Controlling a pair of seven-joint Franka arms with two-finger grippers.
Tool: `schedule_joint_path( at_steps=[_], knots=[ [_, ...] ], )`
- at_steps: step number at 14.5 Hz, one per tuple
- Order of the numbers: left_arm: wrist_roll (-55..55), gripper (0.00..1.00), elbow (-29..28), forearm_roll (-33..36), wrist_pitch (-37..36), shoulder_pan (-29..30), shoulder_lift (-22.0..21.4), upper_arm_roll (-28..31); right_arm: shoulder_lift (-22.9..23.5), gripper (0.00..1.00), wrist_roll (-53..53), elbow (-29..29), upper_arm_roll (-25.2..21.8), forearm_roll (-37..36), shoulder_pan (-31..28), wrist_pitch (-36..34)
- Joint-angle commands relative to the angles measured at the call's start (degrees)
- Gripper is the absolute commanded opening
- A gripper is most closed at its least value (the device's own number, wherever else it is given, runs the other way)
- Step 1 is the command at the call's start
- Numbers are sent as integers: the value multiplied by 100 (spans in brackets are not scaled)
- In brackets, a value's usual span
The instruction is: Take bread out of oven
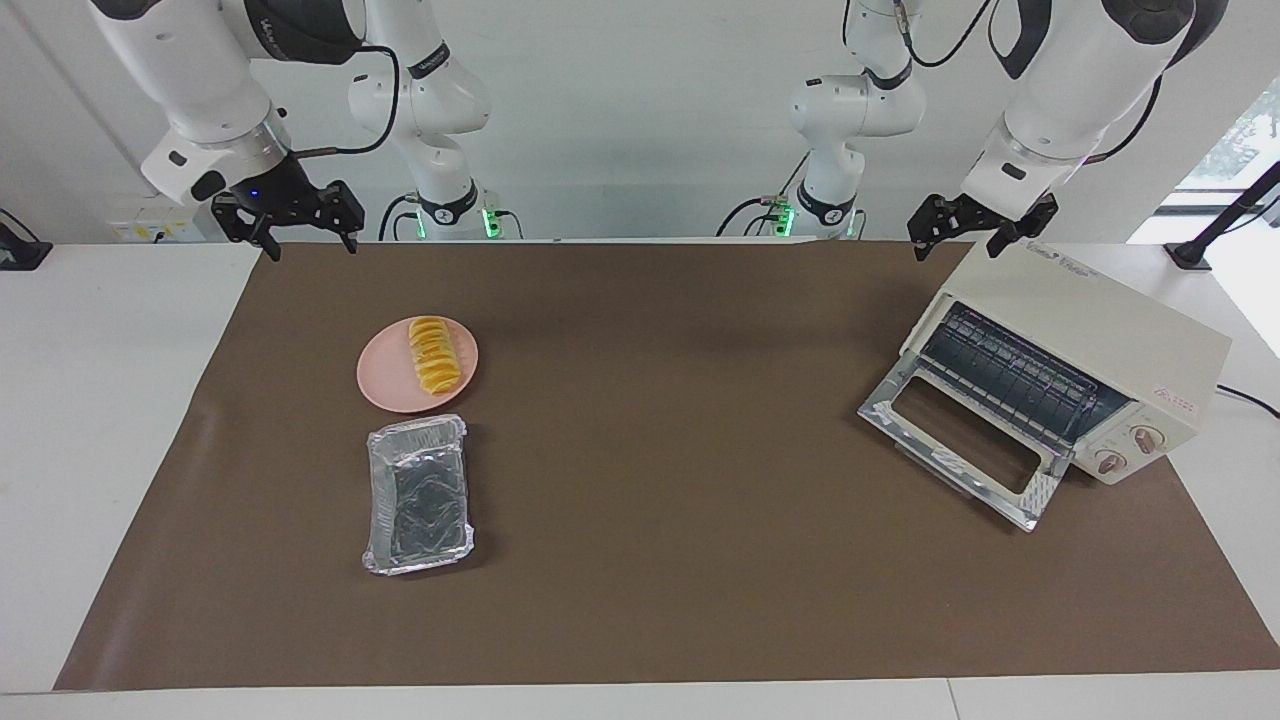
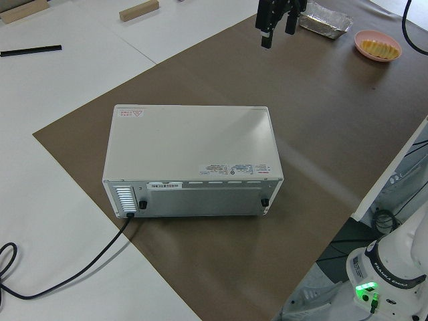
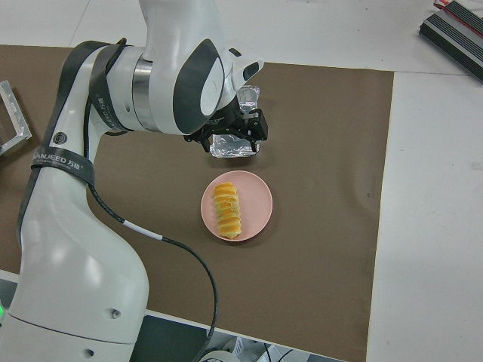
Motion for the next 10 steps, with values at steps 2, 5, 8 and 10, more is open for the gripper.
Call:
schedule_joint_path(
  at_steps=[2,5,8,10],
  knots=[
    [-30,100,-167,-77,109,36,-156,4,396,100,-206,674,43,91,-217,-448],
    [-30,100,-167,-77,109,36,-156,3,396,100,-241,543,34,83,-262,-194],
    [-30,100,-167,-77,109,36,-156,3,431,100,-233,446,34,91,-305,44],
    [-21,100,-167,-77,109,36,-156,3,492,100,-233,489,34,74,-323,97]
  ],
)
